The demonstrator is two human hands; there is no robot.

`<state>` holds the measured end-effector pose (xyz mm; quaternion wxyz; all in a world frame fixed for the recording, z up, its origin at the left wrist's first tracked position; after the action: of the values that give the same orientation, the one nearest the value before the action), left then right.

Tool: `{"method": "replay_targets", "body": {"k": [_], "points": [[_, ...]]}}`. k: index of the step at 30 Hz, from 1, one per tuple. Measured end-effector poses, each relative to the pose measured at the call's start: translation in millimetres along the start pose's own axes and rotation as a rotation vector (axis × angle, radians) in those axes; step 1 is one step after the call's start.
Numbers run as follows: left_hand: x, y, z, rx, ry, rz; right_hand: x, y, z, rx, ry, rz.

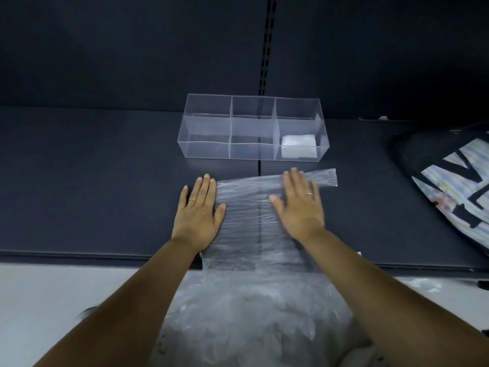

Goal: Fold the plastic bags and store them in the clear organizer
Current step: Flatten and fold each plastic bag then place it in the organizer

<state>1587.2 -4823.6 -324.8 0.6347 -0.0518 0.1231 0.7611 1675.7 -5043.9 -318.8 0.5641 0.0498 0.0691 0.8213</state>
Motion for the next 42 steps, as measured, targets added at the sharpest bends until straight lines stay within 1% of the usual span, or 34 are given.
{"method": "replay_targets", "body": {"k": [2,4,6,8,9,10,11,12,13,14,15,16,17,18,19,21,22,25,26,27,28,31,33,35,36,39,40,42], "points": [[3.0,-1.1,-1.4,-0.003,-0.007,0.001,-48.5,2.3,-2.6,-0.007,0.027,-0.133],[5.9,-2.8,-0.4,0.002,-0.018,0.018,-87.1,6.1,-2.1,-0.005,0.030,-0.225],[10.0,-6.7,2.8,0.028,-0.025,0.060,-109.1,6.1,0.0,0.010,0.029,-0.257],[13.5,-6.6,9.4,0.065,0.010,0.107,-114.5,6.8,4.7,0.038,0.036,-0.268],[15.4,-2.5,14.7,0.056,0.031,0.116,-111.4,10.0,9.0,0.019,0.030,-0.264],[17.0,5.4,20.9,0.012,0.047,0.092,-104.8,16.4,14.6,-0.041,0.015,-0.237],[17.3,17.9,27.8,-0.060,0.060,0.022,-93.5,27.0,21.6,-0.129,-0.020,-0.167],[15.5,34.8,32.9,-0.120,0.071,-0.085,-77.5,42.0,27.0,-0.215,-0.072,-0.056],[12.9,54.4,33.9,-0.147,0.072,-0.212,-58.2,61.0,29.2,-0.267,-0.130,0.076],[10.4,74.7,30.6,-0.136,0.059,-0.340,-37.8,82.2,27.3,-0.275,-0.179,0.207],[7.9,93.0,24.1,-0.096,0.022,-0.450,-18.1,102.2,21.4,-0.244,-0.184,0.322],[6.1,107.5,17.0,-0.048,-0.030,-0.521,-1.1,119.0,13.2,-0.202,-0.144,0.412],[5.1,117.8,11.7,-0.016,-0.077,-0.551,12.4,131.3,6.2,-0.167,-0.087,0.468],[4.1,124.2,8.8,-0.010,-0.111,-0.549,21.7,138.7,1.2,-0.152,-0.042,0.480],[2.4,127.8,8.5,-0.026,-0.128,-0.528,27.0,140.5,-0.2,-0.154,-0.034,0.443],[-2.7,130.9,13.9,-0.087,-0.113,-0.495,28.6,136.3,5.7,-0.200,-0.111,0.328],[-5.0,131.7,18.3,-0.135,-0.091,-0.500,28.5,134.0,9.9,-0.233,-0.150,0.309],[-10.5,133.5,35.3,-0.267,0.029,-0.560,21.5,133.9,22.4,-0.340,-0.220,0.348],[-10.8,132.9,41.9,-0.288,0.084,-0.558,14.8,133.1,26.1,-0.338,-0.232,0.339],[-10.0,130.7,49.2,-0.281,0.152,-0.521,6.6,131.2,30.2,-0.304,-0.233,0.316],[-8.2,127.5,57.0,-0.257,0.242,-0.445,-3.3,127.8,34.1,-0.255,-0.229,0.284],[7.6,111.9,70.9,-0.101,0.528,-0.098,-37.7,113.1,43.8,-0.082,-0.283,0.191],[15.7,101.9,76.4,0.001,0.699,0.055,-59.8,102.5,50.1,0.058,-0.433,0.097],[23.1,92.9,82.2,0.018,0.876,0.180,-77.0,91.2,56.0,0.195,-0.632,0.028],[26.5,88.6,84.2,0.013,0.961,0.244,-83.3,85.3,59.2,0.227,-0.741,-0.002],[37.2,74.8,83.9,-0.025,1.091,0.403,-98.5,65.4,65.9,0.183,-0.992,-0.134],[39.8,68.5,82.5,-0.043,1.116,0.446,-100.6,57.7,65.5,0.164,-1.048,-0.183],[44.0,55.2,78.0,-0.096,1.160,0.521,-99.4,41.0,61.5,0.141,-1.084,-0.252]]}}
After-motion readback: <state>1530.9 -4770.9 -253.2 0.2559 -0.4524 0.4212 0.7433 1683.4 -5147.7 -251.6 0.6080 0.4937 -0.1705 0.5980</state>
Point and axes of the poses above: each hand's wrist, its own y-axis away from the middle knuckle, its own z-axis out of the back of the hand, x = y × z, the point moved 4 cm from there along -y, towards the middle knuckle, and after that the axes turned 8 degrees about y, right-handed, at the moved point
